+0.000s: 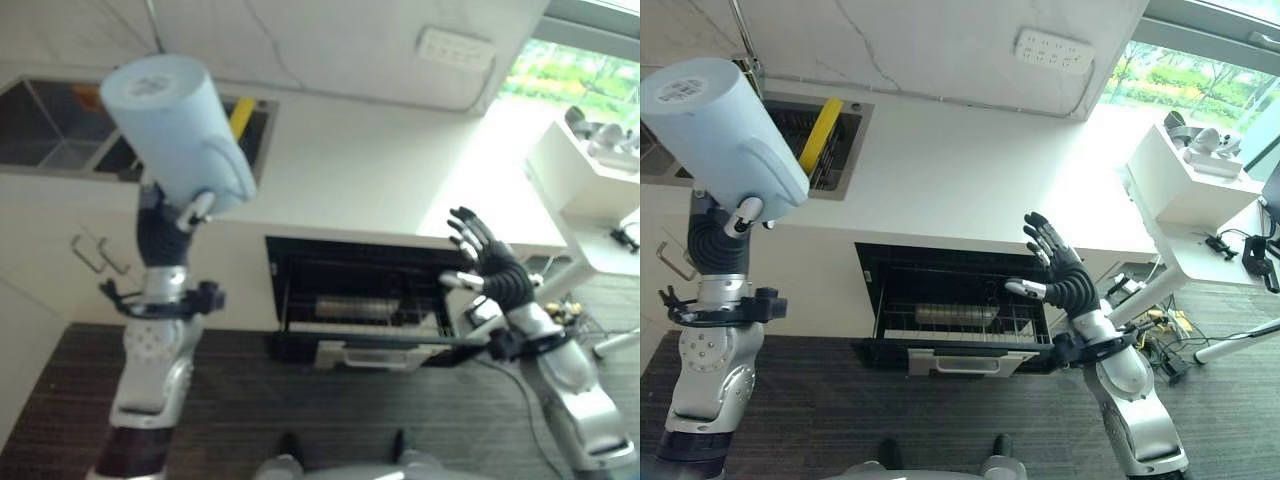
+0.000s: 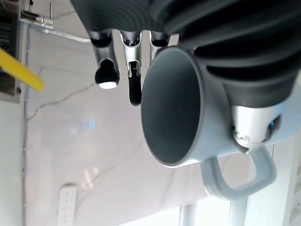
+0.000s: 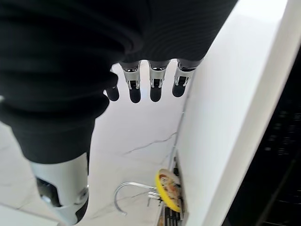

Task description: Place the dishes in the dishwasher.

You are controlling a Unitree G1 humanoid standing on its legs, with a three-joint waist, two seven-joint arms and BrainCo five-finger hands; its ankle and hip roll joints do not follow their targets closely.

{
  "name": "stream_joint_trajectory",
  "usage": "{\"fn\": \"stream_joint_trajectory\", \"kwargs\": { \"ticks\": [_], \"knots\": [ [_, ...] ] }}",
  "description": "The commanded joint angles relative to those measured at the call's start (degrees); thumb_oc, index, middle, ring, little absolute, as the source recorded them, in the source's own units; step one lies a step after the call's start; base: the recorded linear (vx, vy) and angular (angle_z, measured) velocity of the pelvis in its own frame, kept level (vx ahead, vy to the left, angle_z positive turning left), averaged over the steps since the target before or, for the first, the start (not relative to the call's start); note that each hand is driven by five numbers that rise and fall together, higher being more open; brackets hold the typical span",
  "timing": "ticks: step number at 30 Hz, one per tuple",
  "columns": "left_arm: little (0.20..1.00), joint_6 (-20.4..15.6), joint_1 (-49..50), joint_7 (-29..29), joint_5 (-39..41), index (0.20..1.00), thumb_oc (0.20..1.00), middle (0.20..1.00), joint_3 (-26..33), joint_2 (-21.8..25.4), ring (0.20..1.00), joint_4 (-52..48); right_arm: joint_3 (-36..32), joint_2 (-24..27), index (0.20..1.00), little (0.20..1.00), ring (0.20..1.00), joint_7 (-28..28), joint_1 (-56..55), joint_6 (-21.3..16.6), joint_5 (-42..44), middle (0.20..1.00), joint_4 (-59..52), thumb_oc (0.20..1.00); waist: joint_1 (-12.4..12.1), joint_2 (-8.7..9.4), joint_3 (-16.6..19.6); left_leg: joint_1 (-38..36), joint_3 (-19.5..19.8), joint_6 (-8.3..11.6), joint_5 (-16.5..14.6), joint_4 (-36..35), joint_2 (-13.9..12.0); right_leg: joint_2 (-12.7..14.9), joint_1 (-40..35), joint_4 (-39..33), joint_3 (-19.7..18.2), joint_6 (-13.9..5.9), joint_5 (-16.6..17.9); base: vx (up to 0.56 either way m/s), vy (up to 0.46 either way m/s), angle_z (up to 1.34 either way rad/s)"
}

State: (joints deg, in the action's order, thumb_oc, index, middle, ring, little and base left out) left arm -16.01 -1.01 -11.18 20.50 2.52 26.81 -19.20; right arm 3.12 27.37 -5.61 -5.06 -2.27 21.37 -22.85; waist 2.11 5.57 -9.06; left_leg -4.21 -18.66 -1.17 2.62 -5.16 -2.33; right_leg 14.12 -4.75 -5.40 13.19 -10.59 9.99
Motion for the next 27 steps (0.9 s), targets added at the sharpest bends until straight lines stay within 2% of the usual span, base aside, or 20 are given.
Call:
{"fn": "stream_joint_trajectory", "kwargs": {
  "ticks": [1, 5, 9, 15, 16, 20, 23, 27],
  "knots": [
    [0.200, -0.57, -2.38, -1.45, -6.15, 0.200, 0.200, 0.200, -1.22, 0.69, 0.200, -0.45, -1.77, 1.40, 1.000, 1.000, 1.000, 1.85, 4.41, -1.37, 2.29, 1.000, 0.22, 1.000, -0.50, -2.08, 1.96, -0.05, 3.28, 4.29, -0.99, 0.16, -3.92, -3.01, 0.62, 0.78, 1.25, -0.10, -2.83, 0.06, -0.165, 0.05],
    [0.200, 0.70, -2.47, -0.87, -8.09, 0.200, 0.200, 0.200, -3.07, 1.30, 0.200, 1.54, -0.81, 1.97, 1.000, 1.000, 1.000, -0.91, 6.15, -0.23, 4.90, 1.000, 0.87, 1.000, -0.43, -2.69, 2.85, -1.00, 2.63, 5.00, -0.98, 0.16, -5.02, -3.83, -0.08, 0.40, 0.84, 0.37, -4.52, 0.07, -0.139, -0.14],
    [0.200, 1.19, -3.04, 0.00, -10.65, 0.200, 0.200, 0.200, -5.77, 2.04, 0.200, 4.22, -0.26, 4.64, 1.000, 1.000, 1.000, -2.43, 9.29, 0.97, 9.17, 1.000, 3.32, 1.000, -0.72, -3.24, 3.35, -1.96, 2.64, 5.80, -0.73, 0.16, -6.39, -4.66, -1.15, 0.40, 1.05, 1.13, -5.48, 0.05, -0.130, -0.10],
    [0.200, 2.46, -5.41, 4.77, -12.54, 0.200, 0.200, 0.200, -10.21, 2.30, 0.200, 7.08, 1.97, 5.18, 1.000, 1.000, 1.000, -7.36, 13.58, 2.65, 15.54, 1.000, 5.76, 1.000, -0.84, -3.84, 4.25, -2.85, 2.66, 6.43, -1.10, 0.16, -6.98, -4.80, -1.80, 0.40, 1.35, 1.21, -6.09, 0.00, -0.058, -0.02],
    [0.200, 2.69, -6.02, 4.56, -15.01, 0.200, 0.200, 0.200, -11.59, 2.81, 0.200, 7.97, 2.97, 5.36, 1.000, 1.000, 1.000, -9.59, 14.59, 3.94, 17.35, 1.000, 6.27, 1.000, -0.88, -3.93, 4.41, -3.11, 2.68, 6.54, -1.19, 0.16, -7.06, -4.78, -1.97, 0.40, 1.45, 1.20, -6.13, 0.00, 0.000, 0.00],
    [0.200, 3.07, -7.15, 3.36, -18.92, 0.200, 0.200, 0.200, -13.16, 3.70, 0.200, 10.27, 3.33, 5.53, 1.000, 1.000, 1.000, -11.28, 16.27, 4.58, 21.43, 1.000, 5.55, 1.000, -0.94, -3.84, 4.67, -3.44, 2.81, 6.57, -1.46, 0.16, -7.03, -4.74, -2.36, 0.40, 1.62, 1.19, -6.26, 0.00, -0.009, 0.03],
    [0.200, 3.97, -7.73, 0.74, -24.81, 0.200, 0.200, 0.200, -14.54, 3.66, 0.200, 11.81, 3.86, 4.31, 1.000, 1.000, 1.000, -10.09, 17.63, 5.05, 21.86, 1.000, 4.59, 1.000, -1.01, -3.63, 4.82, -3.67, 2.81, 6.50, -1.68, 0.16, -7.00, -4.65, -2.49, 0.40, 1.60, 1.13, -6.19, 0.00, -0.019, 0.05],
    [0.200, 3.95, -8.47, -0.57, -28.22, 0.200, 0.200, 0.200, -16.94, 3.77, 0.200, 12.30, 5.86, 2.11, 1.000, 1.000, 1.000, -9.33, 19.25, 5.74, 21.55, 1.000, 3.76, 1.000, -1.19, -3.51, 4.84, -3.89, 2.74, 6.36, -1.76, 0.16, -6.98, -4.52, -2.61, 0.40, 1.35, 1.05, -6.10, 0.00, 0.000, 0.00]
  ]
}}
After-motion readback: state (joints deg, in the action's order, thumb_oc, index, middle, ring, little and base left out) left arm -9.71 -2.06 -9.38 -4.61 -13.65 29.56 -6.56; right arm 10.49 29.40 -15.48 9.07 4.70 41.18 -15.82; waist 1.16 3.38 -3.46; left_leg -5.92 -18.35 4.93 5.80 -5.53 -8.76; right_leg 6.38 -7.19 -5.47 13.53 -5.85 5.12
